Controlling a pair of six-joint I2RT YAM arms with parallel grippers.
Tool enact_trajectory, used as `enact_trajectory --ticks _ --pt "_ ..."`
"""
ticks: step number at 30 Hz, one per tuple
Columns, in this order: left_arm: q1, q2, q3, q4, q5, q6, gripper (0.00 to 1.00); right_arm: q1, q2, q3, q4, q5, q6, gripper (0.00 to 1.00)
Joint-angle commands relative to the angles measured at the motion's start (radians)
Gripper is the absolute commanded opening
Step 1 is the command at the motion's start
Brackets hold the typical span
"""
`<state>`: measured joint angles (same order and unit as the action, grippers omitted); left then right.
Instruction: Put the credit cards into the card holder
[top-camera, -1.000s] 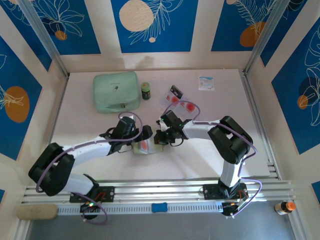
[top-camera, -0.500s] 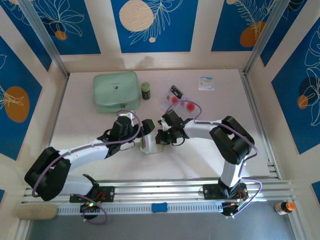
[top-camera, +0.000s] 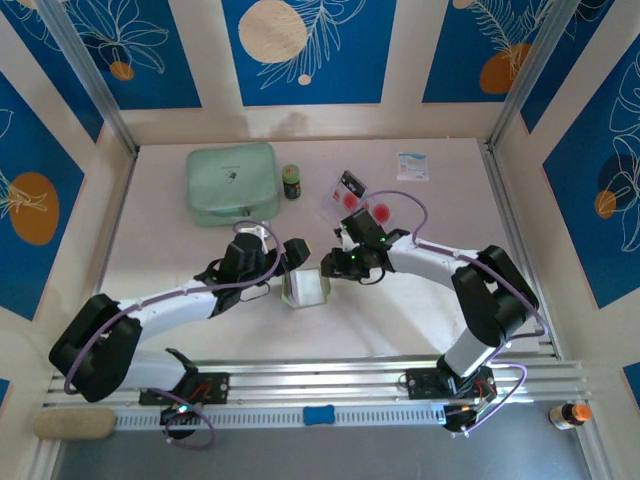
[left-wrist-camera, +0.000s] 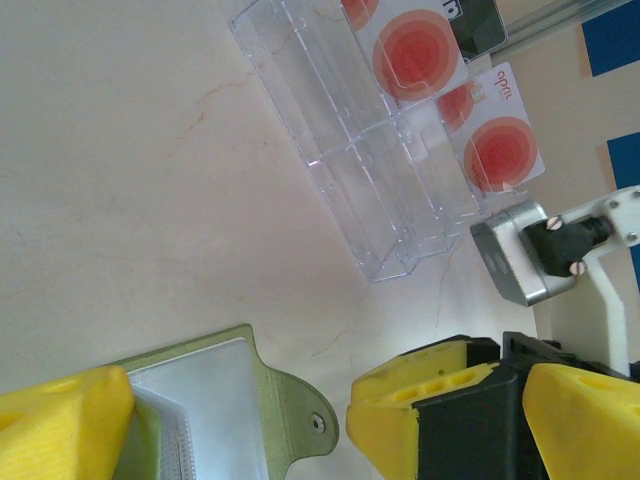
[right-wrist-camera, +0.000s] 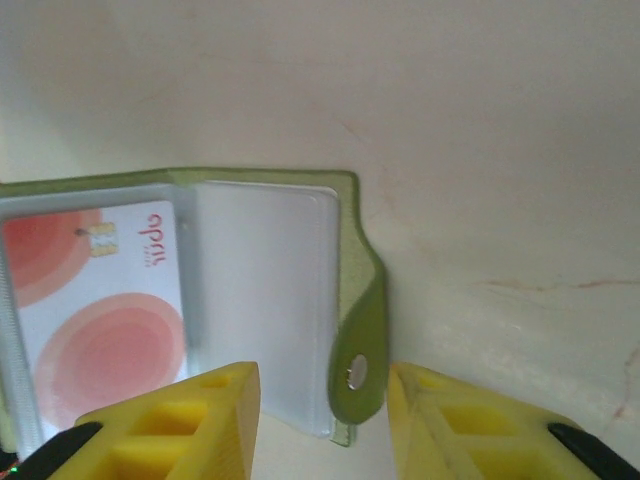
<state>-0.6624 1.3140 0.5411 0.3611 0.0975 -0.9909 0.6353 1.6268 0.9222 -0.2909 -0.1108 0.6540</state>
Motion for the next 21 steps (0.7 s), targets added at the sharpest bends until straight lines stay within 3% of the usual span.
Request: enact_trajectory --ticks 1,4,8,11,13,17,21 --pt "-0.007 -0.017 -0.009 0.033 0.018 -0.012 1.00 -0.002 0.031 -0.014 -0.020 0.003 -0.007 0.38" --pt "-0.007 -0.016 -0.002 0.033 0.026 -0.013 1.00 -0.008 0.059 -0.013 0.000 0.005 -0.007 0.30" --pt "-0.007 0.004 0.043 0.021 0.066 -0.003 1.00 -0.025 0.077 -0.025 0.035 -0.020 0.002 0.03" --pt "-0.023 0.042 0.110 -0.003 0.100 0.015 1.00 -0.034 0.076 -0.037 0.056 -0.040 0.009 0.00" --pt "-0.044 0.080 0.148 -0.003 0.109 0.018 1.00 -0.040 0.072 -0.042 0.063 -0.052 0.011 0.04" --pt "-0.077 0.159 0.182 0.041 0.112 0.002 1.00 -0.076 -0.016 -0.079 0.040 -0.018 0.031 0.34" --pt "-0.101 0.232 0.168 0.101 0.101 -0.031 1.00 -0.154 -0.146 -0.136 -0.012 -0.010 0.053 0.38"
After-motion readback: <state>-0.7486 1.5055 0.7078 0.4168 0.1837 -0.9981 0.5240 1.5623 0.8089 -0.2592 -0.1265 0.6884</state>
